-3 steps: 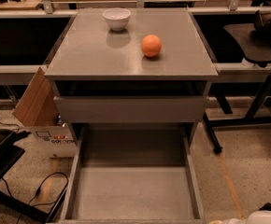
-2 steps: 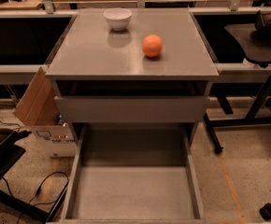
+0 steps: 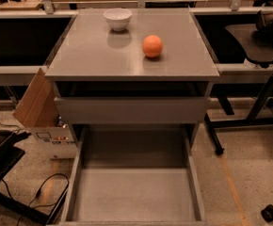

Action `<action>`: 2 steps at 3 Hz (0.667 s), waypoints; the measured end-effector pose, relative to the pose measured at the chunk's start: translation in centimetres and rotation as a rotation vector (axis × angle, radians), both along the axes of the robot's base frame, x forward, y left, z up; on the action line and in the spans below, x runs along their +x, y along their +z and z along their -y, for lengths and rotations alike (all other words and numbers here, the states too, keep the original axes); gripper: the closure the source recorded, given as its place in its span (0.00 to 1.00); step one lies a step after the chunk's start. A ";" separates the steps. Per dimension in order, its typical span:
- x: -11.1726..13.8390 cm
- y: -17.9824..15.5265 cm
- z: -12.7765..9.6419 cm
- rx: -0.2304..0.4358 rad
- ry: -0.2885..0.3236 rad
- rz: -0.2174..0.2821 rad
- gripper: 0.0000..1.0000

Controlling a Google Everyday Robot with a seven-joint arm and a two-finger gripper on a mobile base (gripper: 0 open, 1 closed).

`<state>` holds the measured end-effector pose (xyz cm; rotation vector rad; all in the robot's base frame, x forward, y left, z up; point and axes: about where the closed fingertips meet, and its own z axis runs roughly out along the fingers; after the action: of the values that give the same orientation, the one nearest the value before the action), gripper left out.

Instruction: Close middle drawer

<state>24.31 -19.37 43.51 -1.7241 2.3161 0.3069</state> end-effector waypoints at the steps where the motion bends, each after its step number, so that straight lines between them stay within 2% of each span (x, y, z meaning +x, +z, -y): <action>1: 0.0 0.0 0.0 -0.001 0.000 0.000 1.00; 2: 1.2 -1.8 -2.0 0.045 0.027 -0.007 1.00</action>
Offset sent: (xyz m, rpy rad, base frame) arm 0.0390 0.0576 -0.0570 0.1368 0.0187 0.0802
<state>25.52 -17.39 41.73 -1.7373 2.2742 0.3676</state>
